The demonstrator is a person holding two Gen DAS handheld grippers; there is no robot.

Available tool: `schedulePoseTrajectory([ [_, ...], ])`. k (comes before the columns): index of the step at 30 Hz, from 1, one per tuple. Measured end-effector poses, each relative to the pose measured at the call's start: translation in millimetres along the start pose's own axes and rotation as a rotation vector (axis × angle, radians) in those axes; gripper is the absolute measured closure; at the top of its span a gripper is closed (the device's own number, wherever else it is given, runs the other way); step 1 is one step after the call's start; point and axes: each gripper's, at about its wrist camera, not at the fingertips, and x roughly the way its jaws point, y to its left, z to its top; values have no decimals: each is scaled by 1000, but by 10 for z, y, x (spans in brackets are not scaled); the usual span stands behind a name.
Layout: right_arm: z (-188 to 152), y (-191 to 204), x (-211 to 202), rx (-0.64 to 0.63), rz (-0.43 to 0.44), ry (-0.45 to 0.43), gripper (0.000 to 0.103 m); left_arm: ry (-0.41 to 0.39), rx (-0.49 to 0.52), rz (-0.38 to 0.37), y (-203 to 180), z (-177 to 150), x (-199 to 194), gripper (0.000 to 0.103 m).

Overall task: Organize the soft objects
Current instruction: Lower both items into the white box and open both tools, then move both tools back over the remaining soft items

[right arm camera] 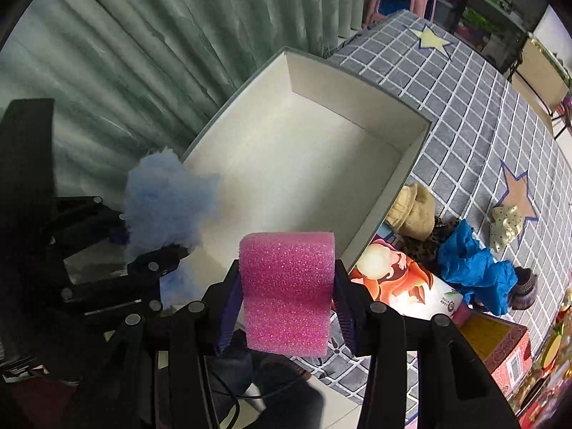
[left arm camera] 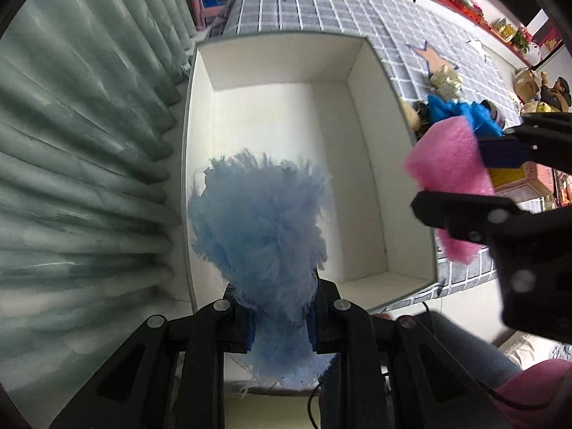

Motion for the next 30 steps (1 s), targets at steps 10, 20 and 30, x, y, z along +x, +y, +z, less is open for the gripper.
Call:
schedulePoseTrajectory([
  [10,63,-37,164,-2,29,43,55,41,-15,19,-24,99,147,79],
  [20,139,-54,240,-119,63,65,55,-1,-145,105,24,85,67,58],
  [30,215,-483,142,23,156,53,0,-4,-224,128,158,236,20,13],
])
